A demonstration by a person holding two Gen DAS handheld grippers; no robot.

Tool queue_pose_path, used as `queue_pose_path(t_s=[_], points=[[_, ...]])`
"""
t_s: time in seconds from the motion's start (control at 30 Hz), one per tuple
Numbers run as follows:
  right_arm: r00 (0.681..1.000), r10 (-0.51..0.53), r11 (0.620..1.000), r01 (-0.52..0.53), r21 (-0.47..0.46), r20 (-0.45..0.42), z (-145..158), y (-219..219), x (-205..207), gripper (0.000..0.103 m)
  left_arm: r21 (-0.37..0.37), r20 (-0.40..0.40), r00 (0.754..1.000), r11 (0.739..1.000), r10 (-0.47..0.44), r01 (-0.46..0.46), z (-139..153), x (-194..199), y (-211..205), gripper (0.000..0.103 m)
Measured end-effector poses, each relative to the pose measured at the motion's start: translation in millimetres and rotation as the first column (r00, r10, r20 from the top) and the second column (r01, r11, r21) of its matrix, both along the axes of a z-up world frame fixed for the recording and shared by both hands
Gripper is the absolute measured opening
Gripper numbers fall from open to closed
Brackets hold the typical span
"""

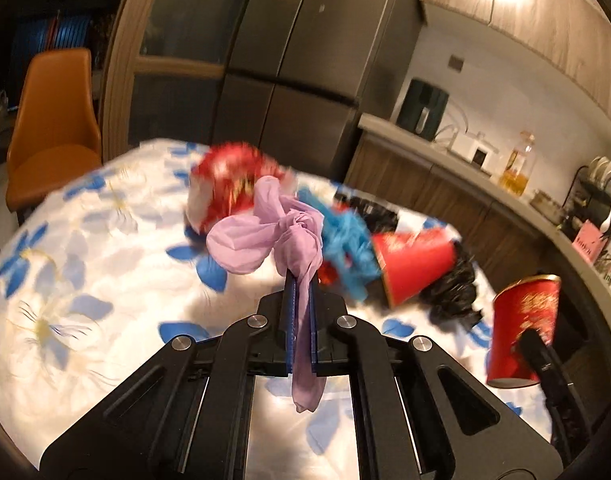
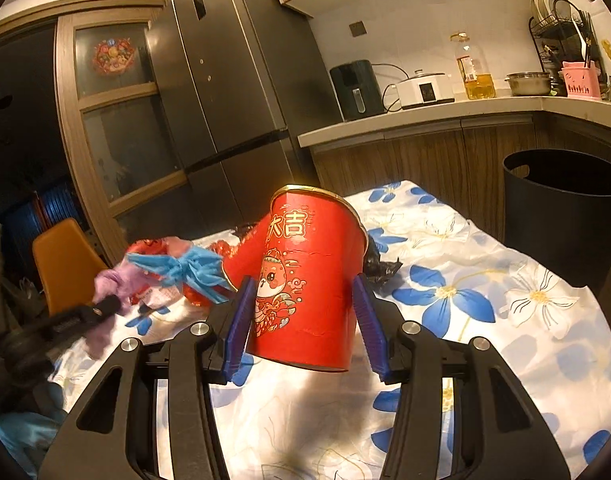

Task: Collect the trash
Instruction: 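Grasp the lilac glove with the left tool while the right tool grasps the red can, then carry the lilac glove and red can over the black bin with both tools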

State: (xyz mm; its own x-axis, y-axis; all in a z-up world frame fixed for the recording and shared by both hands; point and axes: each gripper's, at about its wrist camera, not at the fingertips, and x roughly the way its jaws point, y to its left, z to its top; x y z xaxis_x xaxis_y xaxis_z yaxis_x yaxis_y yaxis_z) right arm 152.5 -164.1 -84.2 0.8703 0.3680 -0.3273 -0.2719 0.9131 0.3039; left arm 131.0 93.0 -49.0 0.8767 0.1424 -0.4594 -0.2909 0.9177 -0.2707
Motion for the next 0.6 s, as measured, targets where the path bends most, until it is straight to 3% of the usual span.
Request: queue_pose_path(t_s=[0.3, 0.6], points=[[0.998, -0.014, 1.000, 0.012, 0.029, 0.056, 18.9, -19.0, -12.9, 0.049, 0.054, 0.125, 0.991, 0.998, -0.041, 0.034, 44.7, -28.5, -22.3, 0.004], [0.990, -0.087, 0.995, 0.082, 0.049, 0.107, 34.6, -55.7, -19.6, 0.049, 0.096, 0.144, 0.979, 0.986, -0.147, 0.134, 55.8, -16.1, -68.5, 0.004]])
